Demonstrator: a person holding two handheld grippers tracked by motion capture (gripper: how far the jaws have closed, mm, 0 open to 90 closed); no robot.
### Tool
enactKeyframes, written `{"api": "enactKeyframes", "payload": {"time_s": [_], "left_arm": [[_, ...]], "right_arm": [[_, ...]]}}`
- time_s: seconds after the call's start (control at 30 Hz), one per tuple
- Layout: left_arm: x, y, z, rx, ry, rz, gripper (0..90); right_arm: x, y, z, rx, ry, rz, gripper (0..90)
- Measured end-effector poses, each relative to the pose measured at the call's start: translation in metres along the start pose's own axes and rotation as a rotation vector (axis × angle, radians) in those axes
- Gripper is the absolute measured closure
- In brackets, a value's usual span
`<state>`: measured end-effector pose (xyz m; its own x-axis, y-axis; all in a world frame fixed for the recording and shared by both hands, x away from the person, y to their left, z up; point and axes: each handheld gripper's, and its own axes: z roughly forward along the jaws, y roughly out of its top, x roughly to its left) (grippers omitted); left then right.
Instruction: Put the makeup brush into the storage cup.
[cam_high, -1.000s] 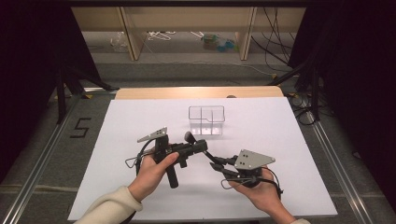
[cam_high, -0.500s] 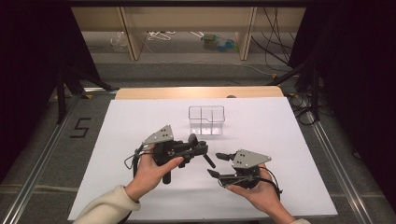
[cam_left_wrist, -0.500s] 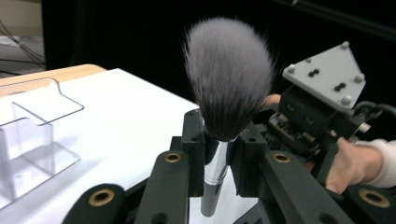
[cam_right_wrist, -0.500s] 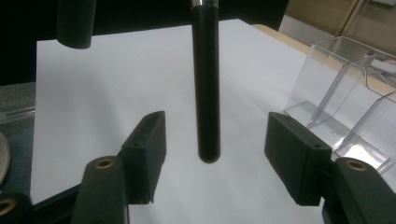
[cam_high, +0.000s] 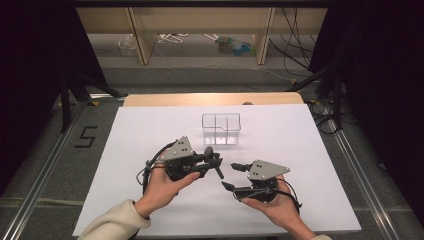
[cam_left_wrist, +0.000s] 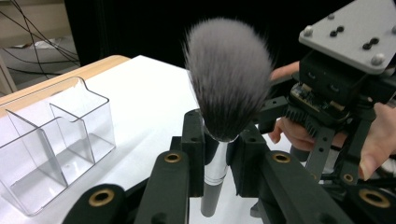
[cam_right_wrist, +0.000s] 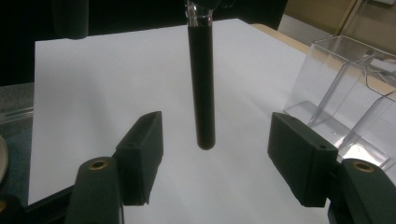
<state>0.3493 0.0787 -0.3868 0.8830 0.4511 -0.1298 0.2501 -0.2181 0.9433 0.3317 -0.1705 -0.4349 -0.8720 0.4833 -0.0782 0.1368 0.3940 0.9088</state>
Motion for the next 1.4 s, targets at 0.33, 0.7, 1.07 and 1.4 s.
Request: {"api": "enactKeyframes", "payload": {"time_s": [0.33,0.7,1.07,1.4], "left_arm": [[-0.002,-0.001,0.004,0.029,0.004,0.003,77.2],[-0.006,-0.003,0.010,0.051,0.000,0.013,77.2],[-0.006,-0.004,0.012,0.058,0.004,0.023,77.2],[-0.006,-0.005,0.013,0.062,0.016,0.021,77.2]], "right_arm": [[0.001,0.001,0.001,0.013,0.005,-0.002,36.6],[0.003,0.003,0.006,-0.001,-0.004,0.000,38.3],[0.005,0.005,0.012,-0.013,0.009,0.013,51.1],[0.006,0.006,0.017,-0.025,0.012,0.023,54.4]]}}
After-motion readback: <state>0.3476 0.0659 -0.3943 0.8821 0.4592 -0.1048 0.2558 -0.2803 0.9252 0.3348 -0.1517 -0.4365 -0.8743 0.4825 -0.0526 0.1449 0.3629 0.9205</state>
